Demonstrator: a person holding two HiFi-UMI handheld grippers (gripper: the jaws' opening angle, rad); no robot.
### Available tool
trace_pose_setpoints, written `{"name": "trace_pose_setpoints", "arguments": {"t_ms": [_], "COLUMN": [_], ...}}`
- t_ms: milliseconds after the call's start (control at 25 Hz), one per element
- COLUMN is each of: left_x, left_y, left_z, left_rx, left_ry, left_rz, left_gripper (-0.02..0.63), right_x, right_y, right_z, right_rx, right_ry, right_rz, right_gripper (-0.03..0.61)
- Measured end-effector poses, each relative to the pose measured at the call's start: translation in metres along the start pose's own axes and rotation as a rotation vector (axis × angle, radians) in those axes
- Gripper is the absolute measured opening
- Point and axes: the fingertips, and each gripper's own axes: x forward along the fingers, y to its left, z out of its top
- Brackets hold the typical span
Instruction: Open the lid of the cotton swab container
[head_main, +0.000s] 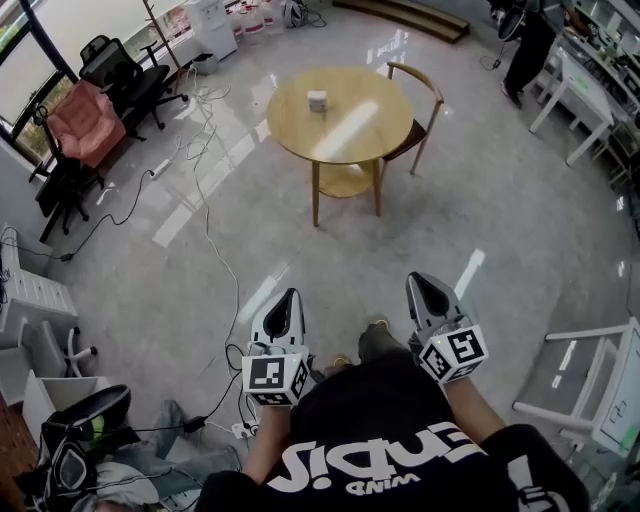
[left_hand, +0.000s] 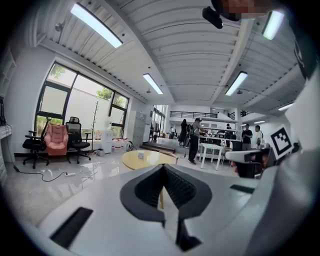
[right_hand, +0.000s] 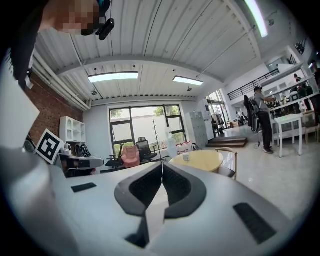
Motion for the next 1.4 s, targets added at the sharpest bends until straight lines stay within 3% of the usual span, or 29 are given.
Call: {"name": "trace_pose_setpoints", "arguments": {"t_ms": [440, 760, 1400], "left_x": [0.041, 0.093, 0.21], "left_y": [0.019, 0.051, 0.082], "left_z": [0.004, 0.021, 0.061], "left_rx": [-0.002, -0.009, -0.031], "left_ry": [0.008, 0.004, -0.005], "left_rz": [-0.015, -0.007, -0.001], "left_gripper": [0.008, 0.008, 0.008], "right_x": [0.041, 0.105, 0.208], "right_y": [-0.02, -0.036, -0.107], "right_z": [0.004, 0.014, 0.04], "right_rx": [0.008, 0.013, 0.015], "right_ry": [-0.005, -0.003, 0.006], "right_rz": [-0.002, 0.03, 0.045], "right_gripper": [0.002, 0.002, 0.002]}}
